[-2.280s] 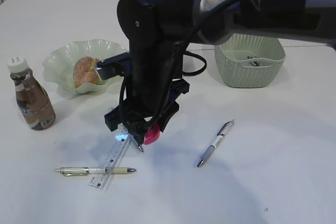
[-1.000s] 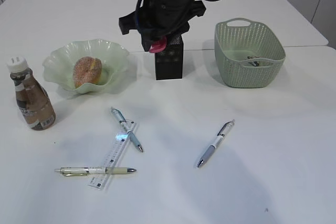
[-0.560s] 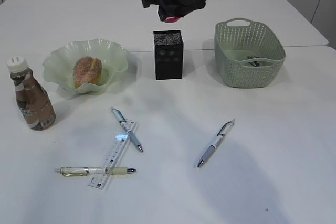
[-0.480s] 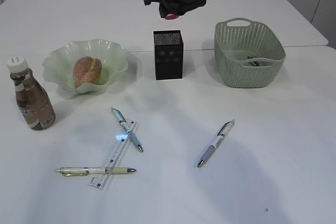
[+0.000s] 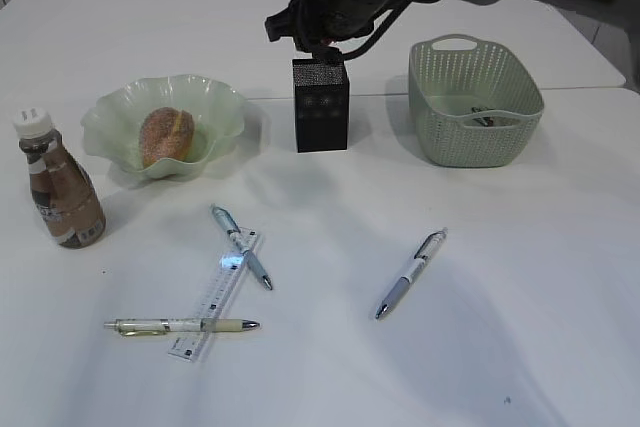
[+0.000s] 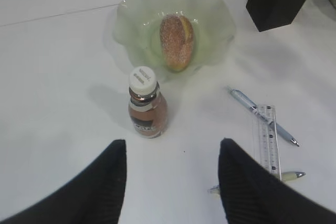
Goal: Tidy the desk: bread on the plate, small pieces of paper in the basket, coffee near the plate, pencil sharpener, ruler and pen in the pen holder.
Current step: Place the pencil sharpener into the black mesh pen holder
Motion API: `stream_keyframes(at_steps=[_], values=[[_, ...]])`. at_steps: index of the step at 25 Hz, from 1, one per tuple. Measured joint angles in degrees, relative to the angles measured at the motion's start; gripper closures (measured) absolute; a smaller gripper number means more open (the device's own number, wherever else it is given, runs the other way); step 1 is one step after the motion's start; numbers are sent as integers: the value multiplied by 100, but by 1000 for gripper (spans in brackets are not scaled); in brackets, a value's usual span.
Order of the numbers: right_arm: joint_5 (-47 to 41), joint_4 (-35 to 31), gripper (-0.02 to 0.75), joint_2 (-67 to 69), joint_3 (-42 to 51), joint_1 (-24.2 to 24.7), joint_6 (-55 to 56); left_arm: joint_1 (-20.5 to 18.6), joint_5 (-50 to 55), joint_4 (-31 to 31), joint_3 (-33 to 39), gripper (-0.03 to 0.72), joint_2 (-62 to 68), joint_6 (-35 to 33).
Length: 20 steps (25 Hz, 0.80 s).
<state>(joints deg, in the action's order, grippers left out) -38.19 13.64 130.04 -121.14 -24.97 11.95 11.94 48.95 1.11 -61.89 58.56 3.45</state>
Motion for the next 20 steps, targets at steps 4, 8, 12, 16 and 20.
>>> stream_keyframes(at_steps=[4, 8, 12, 16, 20], values=[[146, 19, 370, 57, 0, 0, 0, 0, -35, 0, 0, 294, 0, 0], [453, 199, 370, 110, 0, 0, 0, 0, -45, 0, 0, 294, 0, 0], [732, 332, 370, 134, 0, 93, 22, 0, -92, 0, 0, 294, 0, 0], [872, 332, 370, 204, 0, 278, 93, 0, -245, 0, 0, 294, 0, 0], [1063, 265, 370, 298, 0, 420, 106, 0, -460, 0, 0, 294, 0, 0]])
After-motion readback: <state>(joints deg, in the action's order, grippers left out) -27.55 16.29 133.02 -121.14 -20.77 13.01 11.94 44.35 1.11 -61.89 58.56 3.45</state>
